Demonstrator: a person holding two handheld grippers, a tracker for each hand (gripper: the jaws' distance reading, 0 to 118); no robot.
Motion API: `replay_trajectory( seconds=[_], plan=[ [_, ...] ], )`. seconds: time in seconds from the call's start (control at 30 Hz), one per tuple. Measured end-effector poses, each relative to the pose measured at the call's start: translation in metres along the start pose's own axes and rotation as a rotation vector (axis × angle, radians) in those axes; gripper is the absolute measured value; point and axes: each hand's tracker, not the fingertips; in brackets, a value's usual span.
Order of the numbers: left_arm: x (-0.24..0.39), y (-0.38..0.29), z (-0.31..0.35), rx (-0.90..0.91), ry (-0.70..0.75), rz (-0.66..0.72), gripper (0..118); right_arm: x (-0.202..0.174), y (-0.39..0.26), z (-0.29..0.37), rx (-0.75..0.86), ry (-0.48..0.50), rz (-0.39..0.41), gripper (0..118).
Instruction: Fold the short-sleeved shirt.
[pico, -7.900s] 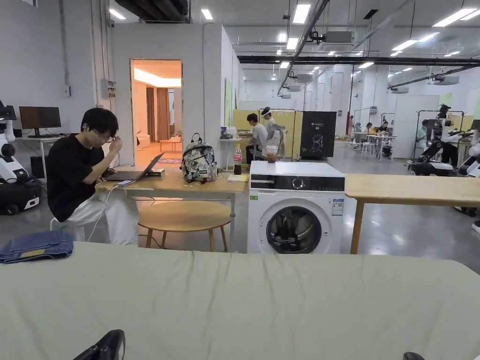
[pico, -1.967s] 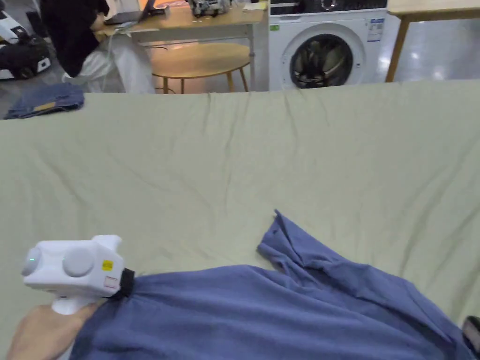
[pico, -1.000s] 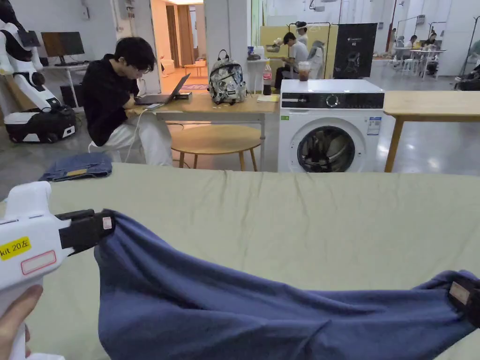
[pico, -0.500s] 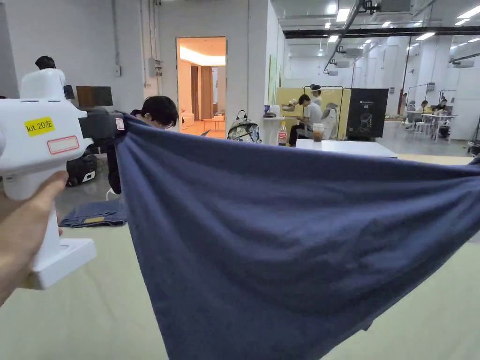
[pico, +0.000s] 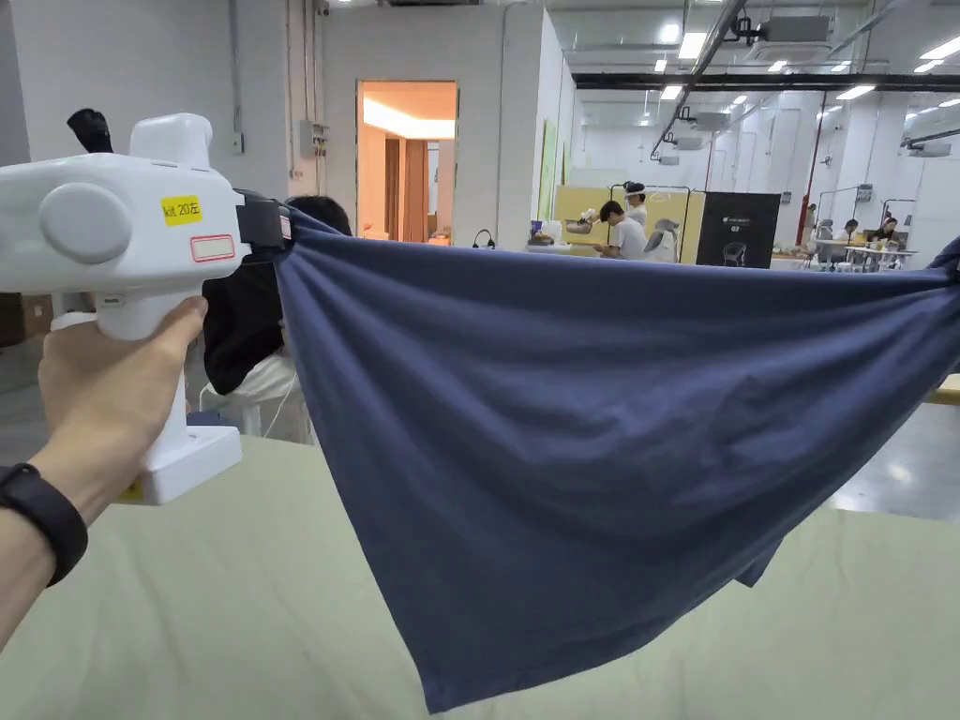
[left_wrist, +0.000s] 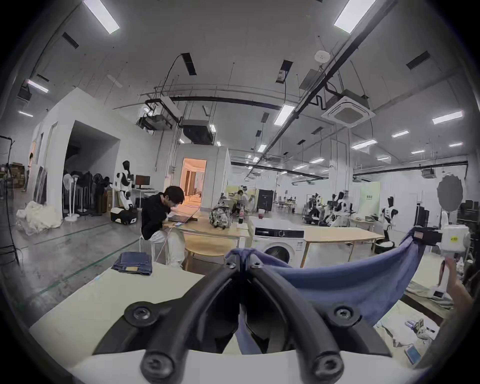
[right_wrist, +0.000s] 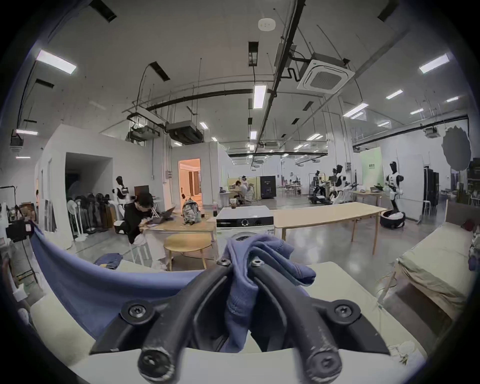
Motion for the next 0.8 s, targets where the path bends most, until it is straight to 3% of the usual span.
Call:
replay_trajectory(
  seconds=[0.13,0.2,0.37,0.47,0.67,0.8],
  plan=[
    [-0.010,-0.040,-0.025,-0.062,0.001,0.028,0,-0.001,-0.032,-0.023,-0.048,0.002,-0.033,5],
    [-0.015,-0.070,-0.031,-0.115,-0.008,0.044,0,0.000,-0.062,-0.030,-0.093,0.003,-0.012,5],
    [-0.031,-0.155,-0.013,-0.254,-0.062,0.151,0,0.019,-0.146,-0.009,-0.178,0.018,-0.012,5],
    [-0.025,-0.200,0.030,-0.324,-0.045,0.063,0,0.033,-0.200,0.027,-0.224,0.009,-0.028,5],
    [-0.019,-0.290,0.155,-0.447,-0.041,0.142,0,0.067,-0.324,0.143,-0.379,-0.002,-0.086,5],
    [-0.017,-0.349,0.233,-0.529,0.013,0.225,0,0.079,-0.389,0.226,-0.494,-0.091,-0.169,5]
  ],
)
